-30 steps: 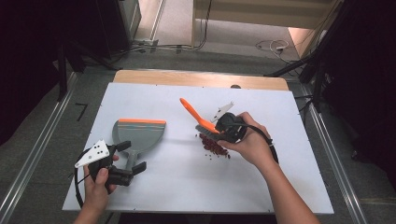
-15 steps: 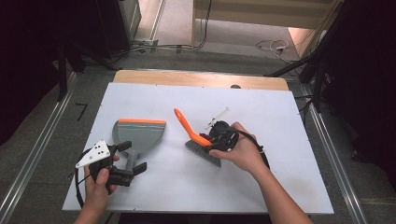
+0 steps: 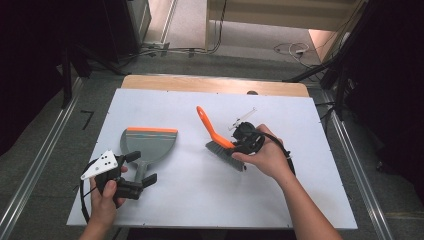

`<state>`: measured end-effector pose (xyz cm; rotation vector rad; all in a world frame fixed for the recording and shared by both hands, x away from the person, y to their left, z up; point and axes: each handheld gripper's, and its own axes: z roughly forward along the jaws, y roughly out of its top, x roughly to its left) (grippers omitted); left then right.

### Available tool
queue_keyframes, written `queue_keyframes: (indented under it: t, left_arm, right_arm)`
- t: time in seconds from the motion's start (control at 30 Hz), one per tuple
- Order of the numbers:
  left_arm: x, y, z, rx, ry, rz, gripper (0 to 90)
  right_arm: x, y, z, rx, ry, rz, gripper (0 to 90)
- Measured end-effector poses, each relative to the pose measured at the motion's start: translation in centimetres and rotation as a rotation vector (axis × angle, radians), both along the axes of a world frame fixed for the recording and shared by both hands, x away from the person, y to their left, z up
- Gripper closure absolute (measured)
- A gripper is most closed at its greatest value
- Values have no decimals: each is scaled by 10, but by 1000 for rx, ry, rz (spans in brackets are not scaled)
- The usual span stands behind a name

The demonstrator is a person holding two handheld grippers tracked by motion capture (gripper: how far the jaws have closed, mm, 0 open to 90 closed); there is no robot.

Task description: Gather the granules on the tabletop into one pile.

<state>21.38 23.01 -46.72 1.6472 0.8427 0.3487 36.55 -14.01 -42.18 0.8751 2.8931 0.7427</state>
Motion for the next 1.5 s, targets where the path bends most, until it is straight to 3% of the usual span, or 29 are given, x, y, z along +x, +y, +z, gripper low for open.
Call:
queue_keyframes:
  t: [0.1, 0.27, 0.47, 0.53, 0.63, 0.8, 0.9, 0.97, 1.13, 1.33, 1.5]
  left_arm:
    - [0, 0, 0, 3, -1, 0, 0]
    - [0, 1, 0, -1, -1, 3, 0]
    - [1, -1, 0, 7, 3, -3, 0]
    - [1, -2, 0, 5, 2, -2, 0]
    - [2, -3, -1, 8, 5, -1, 0]
    - [1, -3, 0, 10, 4, -5, 0]
    - [0, -2, 0, 6, 3, -1, 0]
    - [0, 0, -1, 2, 1, -2, 0]
    - [0, 1, 0, 2, 2, 4, 0]
    - [0, -2, 0, 8, 2, -1, 0]
    - [1, -2, -1, 5, 4, 0, 0]
  right_arm:
    - [-3, -11, 5, -3, -19, -31, 684]
    - [-9, -42, 6, 44, -25, -177, 684]
    - [-10, -75, -2, 82, 32, -342, 685]
    - [-11, -76, -5, 96, 50, -325, 685]
    - [-16, -63, -4, 145, 86, -231, 684]
    - [-18, -17, -6, 115, 160, -94, 684]
    - [-11, 3, -16, 87, 187, -51, 684]
    - [-6, 8, -22, 67, 205, -61, 685]
    - [6, -1, -24, 76, 231, -101, 685]
    - [13, -12, -18, 48, 183, -140, 685]
    - [3, -23, -5, 130, 156, -133, 685]
